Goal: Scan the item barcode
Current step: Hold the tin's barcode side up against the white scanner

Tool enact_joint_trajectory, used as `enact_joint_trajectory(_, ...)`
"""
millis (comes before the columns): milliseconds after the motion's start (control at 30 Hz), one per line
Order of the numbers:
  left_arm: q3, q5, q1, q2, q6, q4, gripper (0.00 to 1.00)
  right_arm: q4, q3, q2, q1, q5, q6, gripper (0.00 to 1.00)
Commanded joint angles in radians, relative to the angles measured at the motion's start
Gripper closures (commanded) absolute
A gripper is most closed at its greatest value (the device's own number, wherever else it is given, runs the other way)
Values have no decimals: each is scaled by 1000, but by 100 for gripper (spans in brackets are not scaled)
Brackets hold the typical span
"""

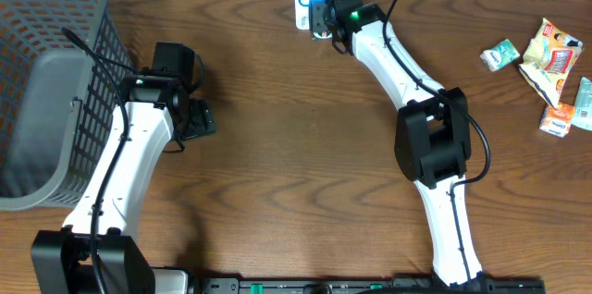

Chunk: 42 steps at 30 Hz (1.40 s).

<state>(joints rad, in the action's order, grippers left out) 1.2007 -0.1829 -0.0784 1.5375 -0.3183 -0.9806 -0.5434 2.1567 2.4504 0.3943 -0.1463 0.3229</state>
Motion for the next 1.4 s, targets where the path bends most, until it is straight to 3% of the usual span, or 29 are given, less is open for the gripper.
enact_joint_trajectory(0,-4,-9,3,0,-13,-2,2,-26,-1,-43,5,-3,85,34)
enact_joint_trajectory(133,-4,-9,3,0,-13,-3,0,-3,-1,-43,-1,-20,84,29)
enact_joint_trajectory(300,-4,-9,3,0,-13,-3,2,0,-1,-42,-19,-20,145,30)
enact_joint_trajectory(433,-4,-9,3,0,-13,-3,2,13,-3,-25,-36,40,202,22)
enact_joint_trajectory(633,-4,-9,3,0,-13,-2,2,16,-5,5,-41,105,-54,10)
enact_joint_trajectory(833,-4,-9,3,0,-13,-3,2,18,-5,14,-40,144,-200,3)
enact_joint_trajectory(1100,-4,-9,3,0,-13,-3,2,21,-5,82,-39,156,-204,5)
enact_joint_trajectory(1367,-4,-9,3,0,-13,-3,2,39,-5,86,-39,156,-204,21)
